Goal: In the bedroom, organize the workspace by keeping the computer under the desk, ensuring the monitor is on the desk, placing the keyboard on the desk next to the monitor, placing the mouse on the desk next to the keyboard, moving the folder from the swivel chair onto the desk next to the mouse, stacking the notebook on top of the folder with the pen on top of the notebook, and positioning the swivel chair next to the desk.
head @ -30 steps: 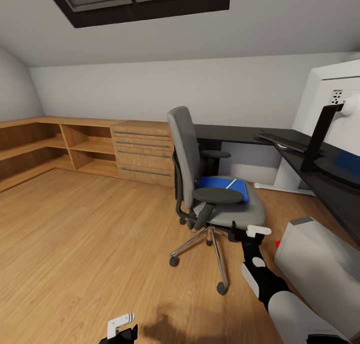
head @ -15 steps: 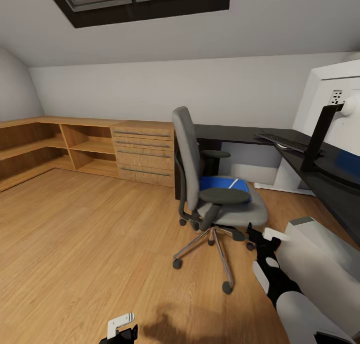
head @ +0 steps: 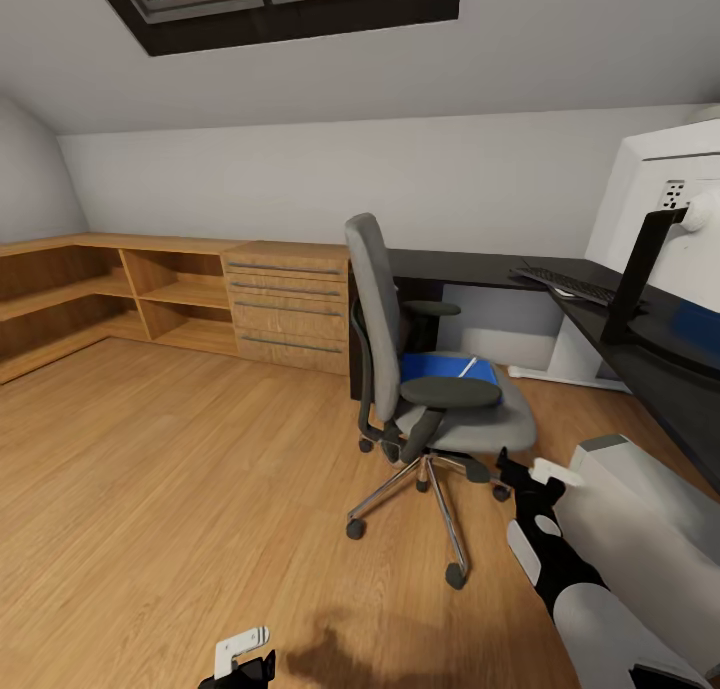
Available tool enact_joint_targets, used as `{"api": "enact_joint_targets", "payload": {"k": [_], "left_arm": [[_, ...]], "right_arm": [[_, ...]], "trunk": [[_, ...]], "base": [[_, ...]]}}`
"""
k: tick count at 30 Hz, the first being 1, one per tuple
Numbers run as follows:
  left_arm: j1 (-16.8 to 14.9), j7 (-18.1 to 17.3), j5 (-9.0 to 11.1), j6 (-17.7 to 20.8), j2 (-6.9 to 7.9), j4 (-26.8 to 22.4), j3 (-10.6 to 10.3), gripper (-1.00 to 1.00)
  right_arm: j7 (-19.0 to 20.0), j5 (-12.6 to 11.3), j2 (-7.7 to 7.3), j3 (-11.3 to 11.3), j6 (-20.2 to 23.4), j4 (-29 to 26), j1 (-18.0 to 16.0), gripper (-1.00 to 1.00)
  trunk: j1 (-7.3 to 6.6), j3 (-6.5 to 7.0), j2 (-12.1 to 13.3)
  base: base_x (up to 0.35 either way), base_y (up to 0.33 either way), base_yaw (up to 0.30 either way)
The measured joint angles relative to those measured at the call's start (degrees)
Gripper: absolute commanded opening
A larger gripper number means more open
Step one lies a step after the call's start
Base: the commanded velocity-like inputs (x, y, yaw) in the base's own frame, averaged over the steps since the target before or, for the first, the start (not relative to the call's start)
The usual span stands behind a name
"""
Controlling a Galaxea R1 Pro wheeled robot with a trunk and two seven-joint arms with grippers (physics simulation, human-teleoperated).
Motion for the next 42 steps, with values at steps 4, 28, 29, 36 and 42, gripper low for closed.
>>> {"api": "enact_joint_targets", "payload": {"k": [4,28,29,36,42], "left_arm": [[0.0,0.0,0.0,0.0,0.0,0.0,0.0,1.0],[0.0,0.0,-0.01,0.0,0.0,0.0,0.01,1.0],[0.0,0.0,-0.01,0.0,0.0,0.0,0.01,1.0],[0.01,0.0,-0.01,0.01,0.0,-0.02,0.01,1.0],[0.01,0.0,-0.01,0.01,0.0,-0.02,0.01,1.0]], "right_arm": [[0.08,-1.51,0.12,0.22,-0.4,-0.48,0.0,1.0],[-0.18,-1.81,3.01,0.74,-0.8,-2.06,0.0,1.0],[-0.18,-1.81,3.03,0.76,-0.8,-2.04,0.0,1.0],[-0.12,-1.8,3.11,0.76,-0.81,-1.99,-0.01,1.0],[-0.09,-1.81,3.12,0.73,-0.81,-1.97,-0.01,1.0]], "trunk": [[0.0,0.0,0.0],[0.01,0.0,0.0],[0.01,0.0,0.0],[0.0,0.0,0.0],[0.0,0.0,0.0]], "base": [[0.0,0.0,0.0],[-0.069,0.0,0.002],[-0.044,0.0,0.075],[-0.018,0.0,0.177],[-0.002,0.0,0.238]]}}
